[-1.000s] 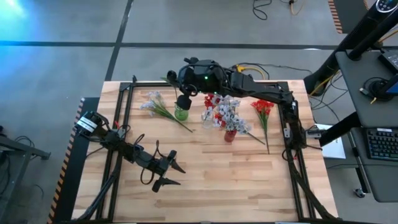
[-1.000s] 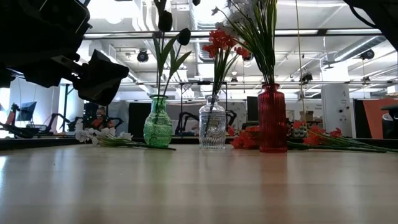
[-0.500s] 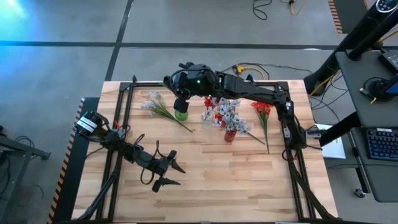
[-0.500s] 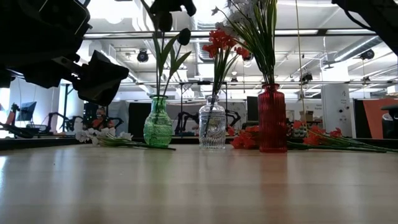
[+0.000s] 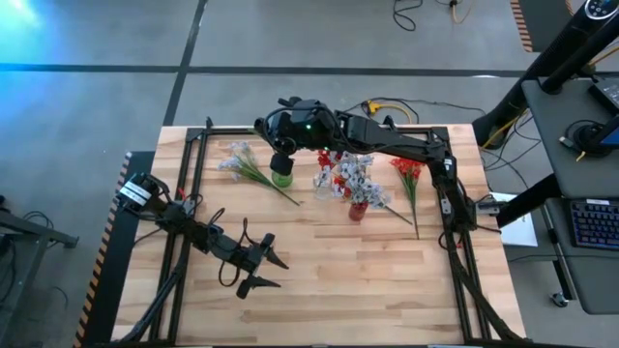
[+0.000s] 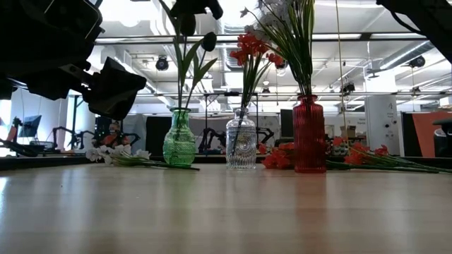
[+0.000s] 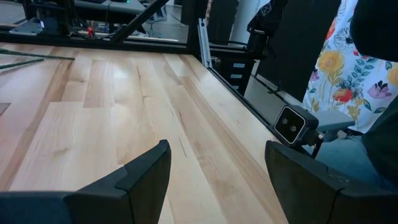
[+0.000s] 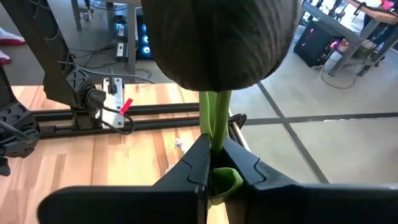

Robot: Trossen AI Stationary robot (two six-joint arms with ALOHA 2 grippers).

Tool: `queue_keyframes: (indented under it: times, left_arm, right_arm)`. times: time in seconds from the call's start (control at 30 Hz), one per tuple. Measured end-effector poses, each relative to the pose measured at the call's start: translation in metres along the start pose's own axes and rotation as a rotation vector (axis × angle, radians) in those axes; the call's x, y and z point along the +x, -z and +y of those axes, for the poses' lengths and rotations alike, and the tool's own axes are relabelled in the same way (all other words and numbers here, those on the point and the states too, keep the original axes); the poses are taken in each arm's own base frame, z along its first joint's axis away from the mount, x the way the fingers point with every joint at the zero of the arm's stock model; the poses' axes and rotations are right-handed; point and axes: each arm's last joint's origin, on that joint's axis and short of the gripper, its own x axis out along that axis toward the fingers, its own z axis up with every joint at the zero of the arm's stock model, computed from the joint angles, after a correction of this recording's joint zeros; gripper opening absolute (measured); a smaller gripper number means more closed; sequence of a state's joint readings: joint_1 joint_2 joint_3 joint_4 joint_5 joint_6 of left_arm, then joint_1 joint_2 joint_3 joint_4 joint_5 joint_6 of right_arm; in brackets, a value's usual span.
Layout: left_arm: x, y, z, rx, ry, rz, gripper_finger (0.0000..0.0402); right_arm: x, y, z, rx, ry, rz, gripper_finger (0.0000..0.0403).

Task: Sort flowers into vase by color
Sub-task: Put the black tulip into the green vase

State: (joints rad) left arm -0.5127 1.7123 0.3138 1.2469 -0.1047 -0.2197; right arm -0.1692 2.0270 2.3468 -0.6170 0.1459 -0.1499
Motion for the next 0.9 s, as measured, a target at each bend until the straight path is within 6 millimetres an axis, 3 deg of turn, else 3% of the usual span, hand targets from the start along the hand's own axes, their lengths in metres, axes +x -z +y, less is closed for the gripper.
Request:
queue_keyframes:
  times: [0.9]
  left_arm:
    - [0.000, 0.000, 0.000, 0.000, 0.000, 0.000, 0.0242]
  right_arm:
    - [0.017, 0.018, 0.004, -0.009, -0.001, 0.024, 0.0018]
